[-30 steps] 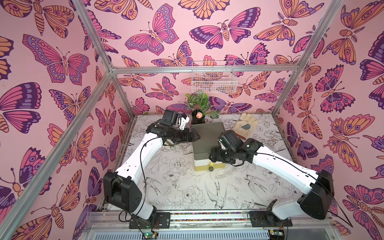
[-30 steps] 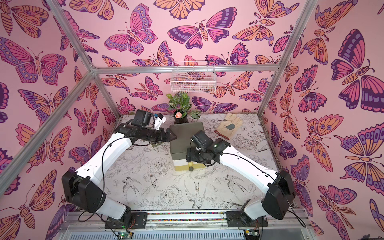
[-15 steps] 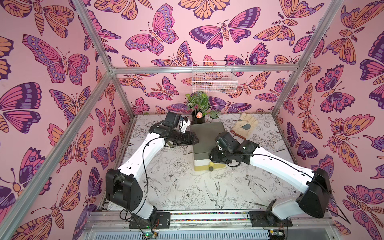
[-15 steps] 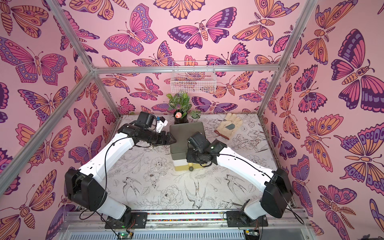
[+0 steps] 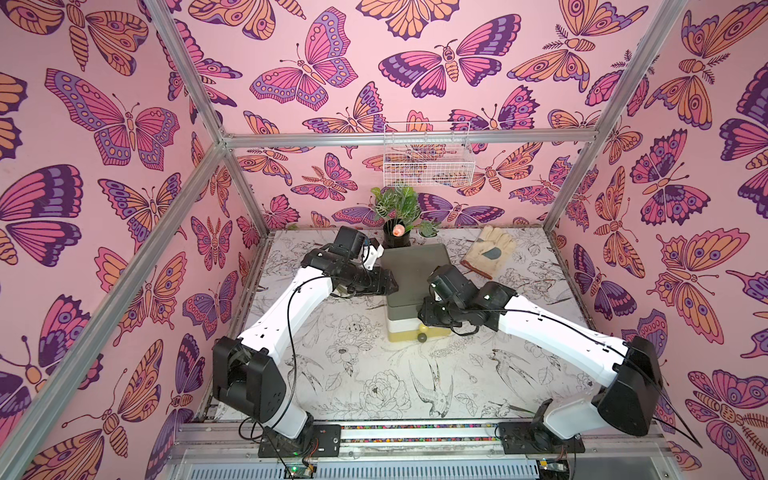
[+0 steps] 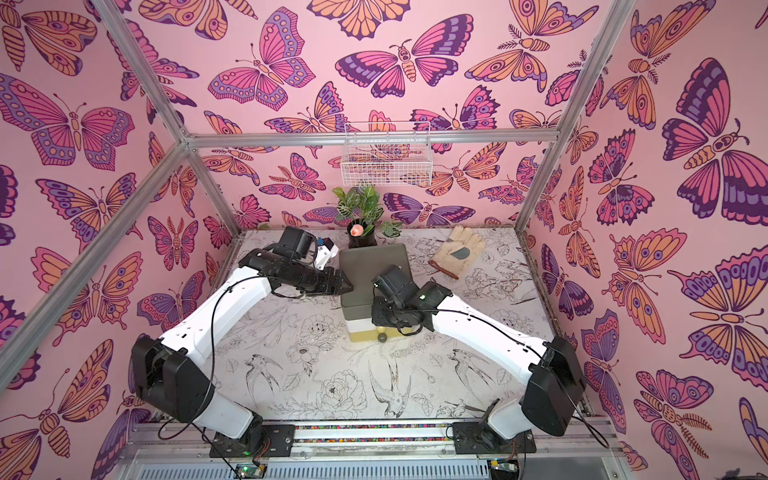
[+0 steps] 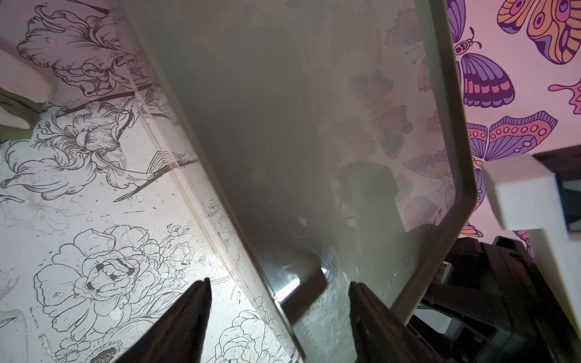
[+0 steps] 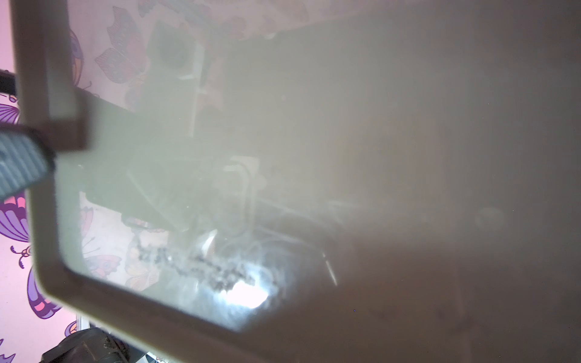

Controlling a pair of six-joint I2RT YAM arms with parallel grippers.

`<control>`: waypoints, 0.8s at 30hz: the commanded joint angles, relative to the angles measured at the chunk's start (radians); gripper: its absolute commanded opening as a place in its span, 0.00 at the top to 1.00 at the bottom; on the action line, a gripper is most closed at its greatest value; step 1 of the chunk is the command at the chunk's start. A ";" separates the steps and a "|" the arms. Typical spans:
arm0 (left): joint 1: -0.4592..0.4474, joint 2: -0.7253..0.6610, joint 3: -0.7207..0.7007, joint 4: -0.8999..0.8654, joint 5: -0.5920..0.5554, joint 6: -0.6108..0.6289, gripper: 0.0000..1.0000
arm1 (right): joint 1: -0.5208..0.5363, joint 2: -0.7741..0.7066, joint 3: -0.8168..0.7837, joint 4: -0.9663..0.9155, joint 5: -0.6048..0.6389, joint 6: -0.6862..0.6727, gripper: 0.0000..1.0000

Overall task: Take the keys out of the drawer
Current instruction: Open the drawer in the storage box.

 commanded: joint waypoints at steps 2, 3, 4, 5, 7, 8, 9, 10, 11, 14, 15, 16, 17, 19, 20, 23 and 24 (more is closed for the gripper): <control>-0.007 0.022 -0.014 -0.035 -0.030 0.025 0.26 | 0.009 -0.024 -0.013 -0.009 0.060 0.000 0.69; -0.007 0.023 -0.014 -0.035 -0.032 0.025 0.26 | 0.010 -0.028 -0.017 -0.015 0.061 0.004 0.69; -0.007 0.024 -0.014 -0.036 -0.036 0.025 0.26 | 0.014 -0.035 -0.024 -0.016 0.064 0.007 0.69; -0.007 0.028 -0.012 -0.036 -0.036 0.024 0.26 | 0.019 -0.041 -0.035 -0.017 0.064 0.014 0.70; -0.007 0.035 -0.009 -0.038 -0.038 0.023 0.26 | 0.027 -0.059 -0.053 -0.020 0.066 0.027 0.69; -0.007 0.038 -0.008 -0.041 -0.043 0.023 0.26 | 0.034 -0.068 -0.059 -0.024 0.072 0.034 0.70; -0.007 0.042 -0.008 -0.041 -0.047 0.023 0.26 | 0.038 -0.077 -0.064 -0.032 0.077 0.038 0.70; -0.007 0.044 -0.007 -0.044 -0.054 0.022 0.27 | 0.043 -0.087 -0.069 -0.038 0.079 0.042 0.70; -0.007 0.046 -0.009 -0.047 -0.061 0.024 0.27 | 0.046 -0.097 -0.075 -0.045 0.082 0.048 0.70; -0.007 0.054 -0.009 -0.057 -0.078 0.028 0.27 | 0.053 -0.126 -0.092 -0.062 0.081 0.064 0.70; -0.007 0.055 -0.009 -0.060 -0.080 0.028 0.27 | 0.057 -0.134 -0.097 -0.067 0.080 0.068 0.70; -0.007 0.056 -0.011 -0.059 -0.080 0.028 0.28 | 0.062 -0.144 -0.102 -0.074 0.082 0.073 0.70; -0.007 0.060 -0.011 -0.059 -0.077 0.028 0.28 | 0.071 -0.155 -0.107 -0.082 0.090 0.077 0.70; -0.007 0.063 -0.011 -0.059 -0.075 0.026 0.28 | 0.088 -0.175 -0.119 -0.095 0.101 0.088 0.70; -0.008 0.064 -0.011 -0.059 -0.072 0.026 0.28 | 0.096 -0.186 -0.127 -0.100 0.105 0.094 0.69; -0.007 0.065 -0.015 -0.059 -0.074 0.025 0.29 | 0.117 -0.214 -0.159 -0.097 0.117 0.119 0.69; -0.007 0.065 -0.018 -0.059 -0.074 0.025 0.29 | 0.122 -0.223 -0.172 -0.094 0.119 0.127 0.69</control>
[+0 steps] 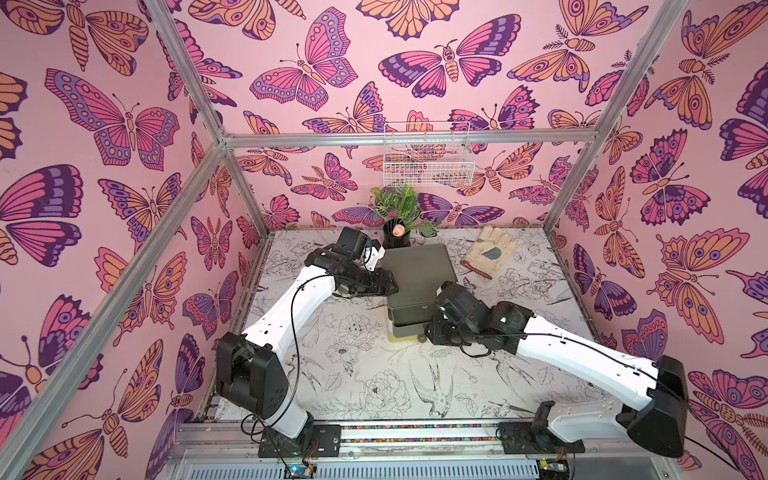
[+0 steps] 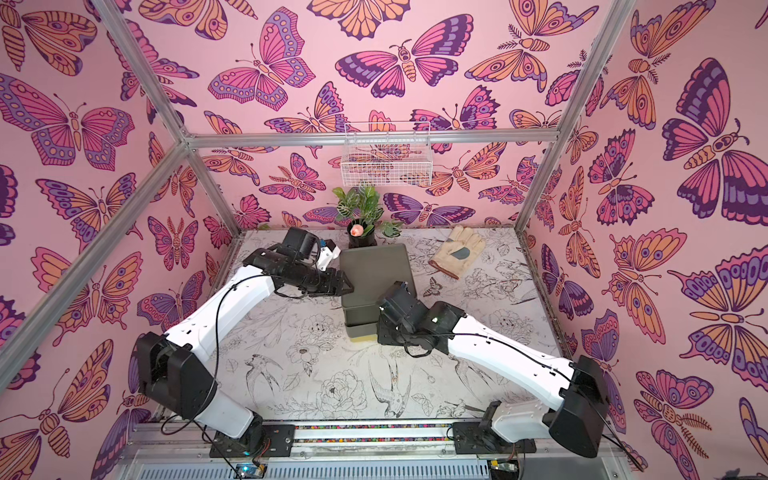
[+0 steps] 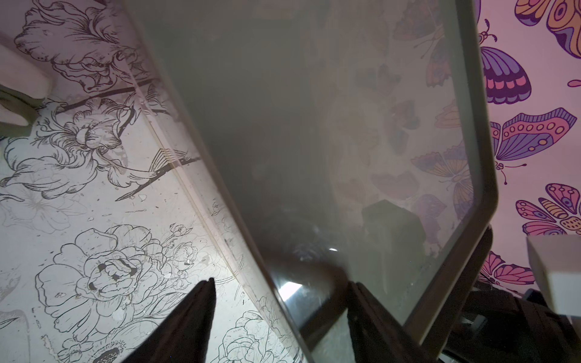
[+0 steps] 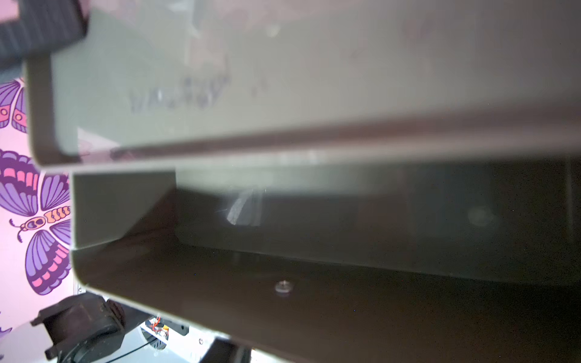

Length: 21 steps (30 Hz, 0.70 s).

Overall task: Take the keys out of the drawer
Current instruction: Open the drawer in the storage box.

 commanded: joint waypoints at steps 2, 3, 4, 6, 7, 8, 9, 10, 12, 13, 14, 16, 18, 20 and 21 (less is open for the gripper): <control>-0.004 0.039 -0.025 -0.061 -0.059 0.021 0.30 | 0.017 -0.051 -0.034 -0.069 0.069 0.054 0.69; -0.004 0.037 -0.028 -0.060 -0.060 0.022 0.30 | 0.025 -0.054 -0.038 -0.072 0.074 0.061 0.69; -0.004 0.038 -0.030 -0.060 -0.059 0.021 0.30 | 0.035 -0.059 -0.039 -0.072 0.080 0.066 0.69; -0.004 0.037 -0.034 -0.061 -0.058 0.020 0.30 | 0.056 -0.062 -0.036 -0.082 0.094 0.074 0.69; -0.005 0.037 -0.034 -0.061 -0.058 0.021 0.30 | 0.067 -0.064 -0.036 -0.087 0.101 0.076 0.69; -0.004 0.038 -0.036 -0.061 -0.057 0.021 0.30 | 0.076 -0.066 -0.038 -0.091 0.105 0.080 0.69; -0.005 0.038 -0.037 -0.060 -0.058 0.021 0.30 | 0.086 -0.067 -0.041 -0.095 0.108 0.087 0.69; -0.005 0.037 -0.037 -0.061 -0.058 0.022 0.30 | 0.093 -0.069 -0.044 -0.095 0.111 0.091 0.69; -0.005 0.036 -0.040 -0.060 -0.058 0.024 0.30 | 0.107 -0.075 -0.052 -0.098 0.118 0.103 0.69; -0.005 0.037 -0.042 -0.061 -0.056 0.024 0.30 | 0.114 -0.080 -0.057 -0.099 0.124 0.110 0.69; -0.005 0.036 -0.043 -0.061 -0.055 0.024 0.30 | 0.119 -0.086 -0.060 -0.102 0.130 0.116 0.69; -0.005 0.036 -0.048 -0.060 -0.054 0.024 0.30 | 0.129 -0.099 -0.071 -0.103 0.137 0.128 0.69; -0.005 0.036 -0.051 -0.061 -0.052 0.025 0.30 | 0.135 -0.108 -0.081 -0.104 0.143 0.138 0.69; -0.005 0.035 -0.054 -0.061 -0.051 0.026 0.31 | 0.137 -0.112 -0.090 -0.105 0.142 0.144 0.69; -0.005 0.033 -0.057 -0.060 -0.051 0.025 0.31 | 0.140 -0.114 -0.091 -0.104 0.143 0.148 0.69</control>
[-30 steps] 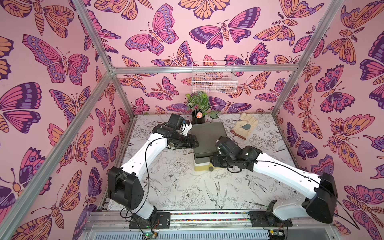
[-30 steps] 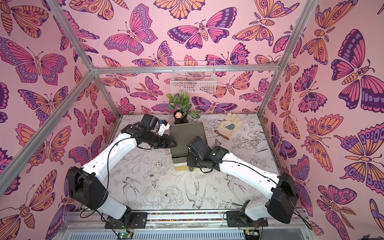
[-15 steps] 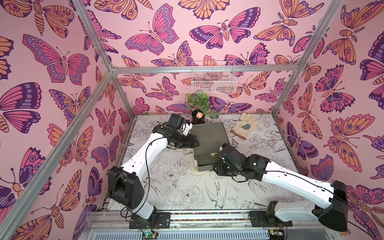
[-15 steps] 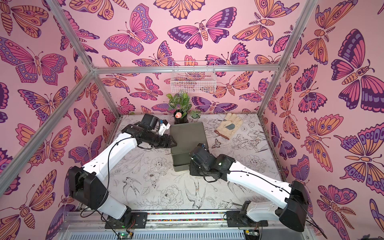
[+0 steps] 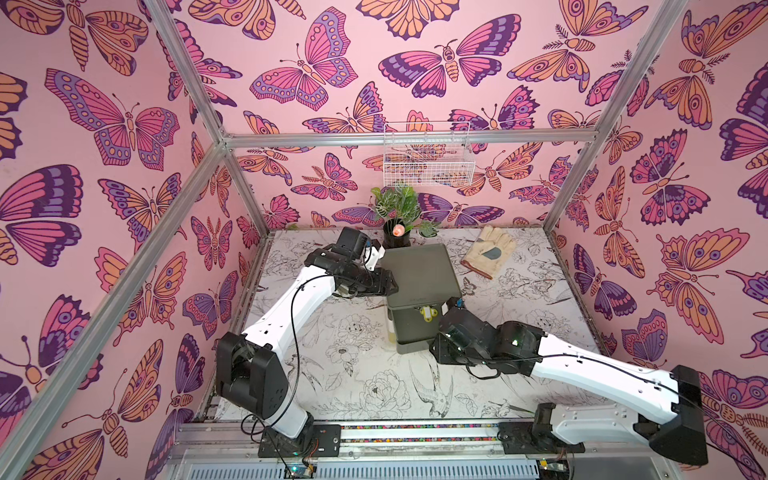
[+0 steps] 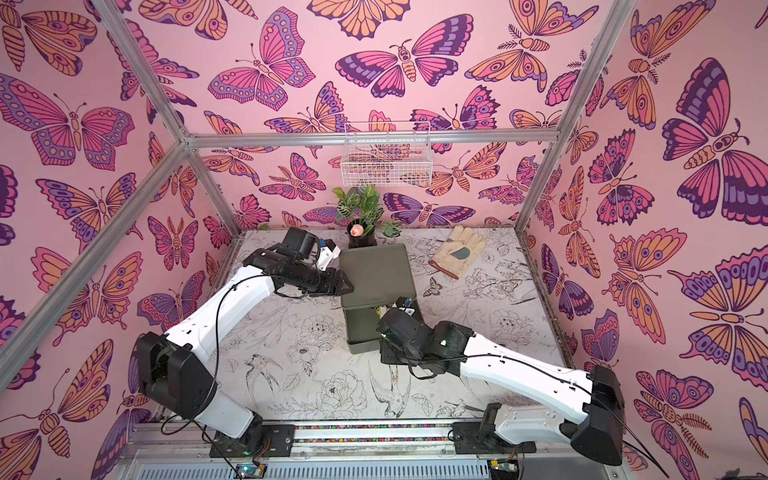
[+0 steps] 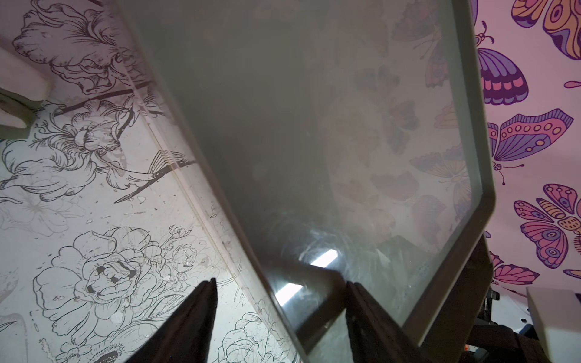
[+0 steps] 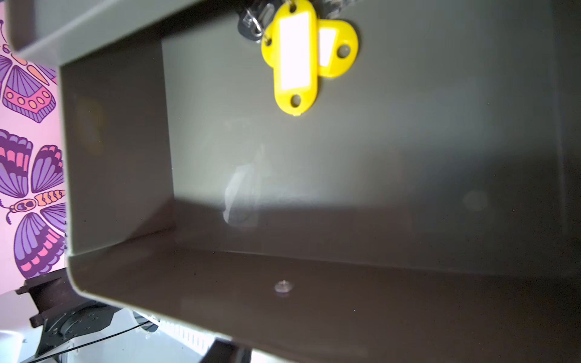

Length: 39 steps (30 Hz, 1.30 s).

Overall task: Take the keys out of the drawer
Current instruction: Open the drawer in the storage box.

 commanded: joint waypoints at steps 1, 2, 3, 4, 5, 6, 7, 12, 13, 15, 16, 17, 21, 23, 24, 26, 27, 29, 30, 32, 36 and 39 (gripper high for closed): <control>-0.005 0.034 -0.050 -0.076 -0.059 0.026 0.31 | 0.012 -0.017 -0.012 -0.072 0.056 0.037 0.69; -0.005 0.033 -0.051 -0.075 -0.059 0.025 0.31 | 0.016 -0.020 -0.013 -0.072 0.058 0.038 0.69; -0.005 0.032 -0.052 -0.077 -0.061 0.025 0.31 | 0.021 -0.021 -0.013 -0.073 0.059 0.038 0.69; -0.005 0.033 -0.052 -0.076 -0.060 0.025 0.31 | 0.025 -0.022 -0.013 -0.076 0.061 0.038 0.69; -0.005 0.033 -0.052 -0.076 -0.061 0.025 0.31 | 0.026 -0.023 -0.013 -0.078 0.061 0.039 0.69; -0.005 0.032 -0.054 -0.077 -0.061 0.025 0.31 | 0.026 -0.024 -0.015 -0.076 0.062 0.038 0.68; -0.006 0.031 -0.055 -0.077 -0.061 0.024 0.31 | 0.027 -0.026 -0.022 -0.073 0.060 0.038 0.69; -0.008 0.027 -0.062 -0.076 -0.062 0.019 0.31 | 0.037 -0.042 -0.034 -0.080 0.060 0.043 0.68; -0.010 0.028 -0.062 -0.076 -0.063 0.019 0.31 | 0.040 -0.046 -0.037 -0.085 0.063 0.043 0.68; -0.011 0.030 -0.062 -0.077 -0.061 0.018 0.31 | 0.045 -0.055 -0.049 -0.095 0.065 0.046 0.68; -0.013 0.032 -0.062 -0.076 -0.061 0.018 0.31 | 0.046 -0.061 -0.059 -0.094 0.065 0.049 0.68; -0.014 0.032 -0.062 -0.077 -0.063 0.018 0.31 | 0.046 -0.068 -0.067 -0.089 0.066 0.053 0.67; -0.020 0.038 -0.061 -0.075 -0.066 0.017 0.31 | 0.046 -0.064 -0.073 -0.078 0.060 0.050 0.67; -0.020 0.037 -0.060 -0.077 -0.066 0.016 0.31 | 0.045 -0.058 -0.071 -0.072 0.061 0.043 0.66; -0.022 0.038 -0.061 -0.077 -0.065 0.016 0.31 | 0.046 -0.052 -0.070 -0.067 0.062 0.043 0.66; -0.022 0.037 -0.063 -0.077 -0.067 0.015 0.31 | 0.046 -0.044 -0.067 -0.058 0.061 0.037 0.65; -0.023 0.037 -0.065 -0.077 -0.068 0.013 0.31 | 0.046 -0.039 -0.064 -0.060 0.060 0.035 0.64; -0.023 0.035 -0.067 -0.076 -0.070 0.013 0.31 | 0.046 -0.036 -0.062 -0.060 0.058 0.035 0.59; -0.023 0.034 -0.069 -0.077 -0.071 0.013 0.31 | 0.047 -0.039 -0.064 -0.059 0.060 0.036 0.56; -0.023 0.035 -0.069 -0.076 -0.071 0.011 0.31 | 0.045 -0.044 -0.068 -0.060 0.066 0.039 0.50; -0.025 0.037 -0.066 -0.075 -0.071 0.009 0.31 | 0.046 -0.054 -0.070 -0.066 0.078 0.045 0.43; -0.025 0.034 -0.064 -0.075 -0.075 0.009 0.31 | 0.047 -0.065 -0.059 -0.097 0.084 0.050 0.37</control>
